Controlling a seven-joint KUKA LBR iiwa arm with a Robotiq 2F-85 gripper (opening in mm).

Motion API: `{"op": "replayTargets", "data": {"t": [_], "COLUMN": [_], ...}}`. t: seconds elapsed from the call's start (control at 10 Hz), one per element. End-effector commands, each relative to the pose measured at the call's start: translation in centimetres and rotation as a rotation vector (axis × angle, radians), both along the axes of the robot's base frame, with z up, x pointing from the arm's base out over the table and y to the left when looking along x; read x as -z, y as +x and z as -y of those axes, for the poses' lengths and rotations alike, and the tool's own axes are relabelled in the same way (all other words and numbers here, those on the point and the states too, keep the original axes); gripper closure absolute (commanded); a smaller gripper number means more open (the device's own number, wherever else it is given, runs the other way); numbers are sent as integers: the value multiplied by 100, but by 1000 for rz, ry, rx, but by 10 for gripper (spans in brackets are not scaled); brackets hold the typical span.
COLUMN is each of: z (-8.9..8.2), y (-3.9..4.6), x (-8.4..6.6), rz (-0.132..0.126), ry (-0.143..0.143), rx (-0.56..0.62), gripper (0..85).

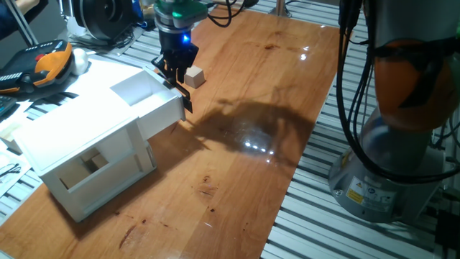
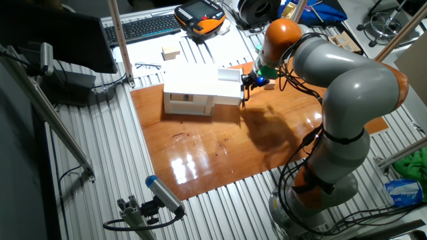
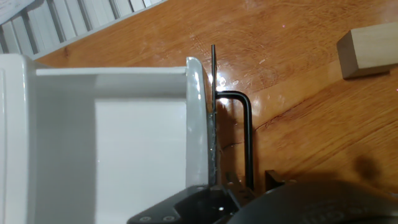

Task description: Put things in the drawer

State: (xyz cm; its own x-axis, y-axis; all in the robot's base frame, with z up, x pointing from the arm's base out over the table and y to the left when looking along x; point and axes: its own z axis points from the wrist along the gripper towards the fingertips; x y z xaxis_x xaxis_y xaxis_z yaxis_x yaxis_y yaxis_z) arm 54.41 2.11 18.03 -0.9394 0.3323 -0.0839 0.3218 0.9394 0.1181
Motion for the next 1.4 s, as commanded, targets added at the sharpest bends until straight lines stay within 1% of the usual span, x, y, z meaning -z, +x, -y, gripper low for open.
{"op": "replayTargets", "data": {"t": [0.0, 0.4, 0.5, 0.7, 0.8, 0.9, 1.1, 1.2, 1.3], "z": [1, 2, 3, -12, -28, -53, -98, -109, -116], "y": [-4, -42, -58, -57, -60, -68, -107, -120, -128], "x": [-2, -38, -48, -67, -87, -122, -198, -217, -229], "rz": [0, 4, 6, 7, 2, -11, -35, -43, -48], "ry": [0, 9, 22, 26, 25, 35, 70, 88, 105], "rx": [2, 9, 16, 10, 5, -1, -10, -14, -14], "gripper": [510, 510, 510, 510, 510, 680, 680, 850, 850]}}
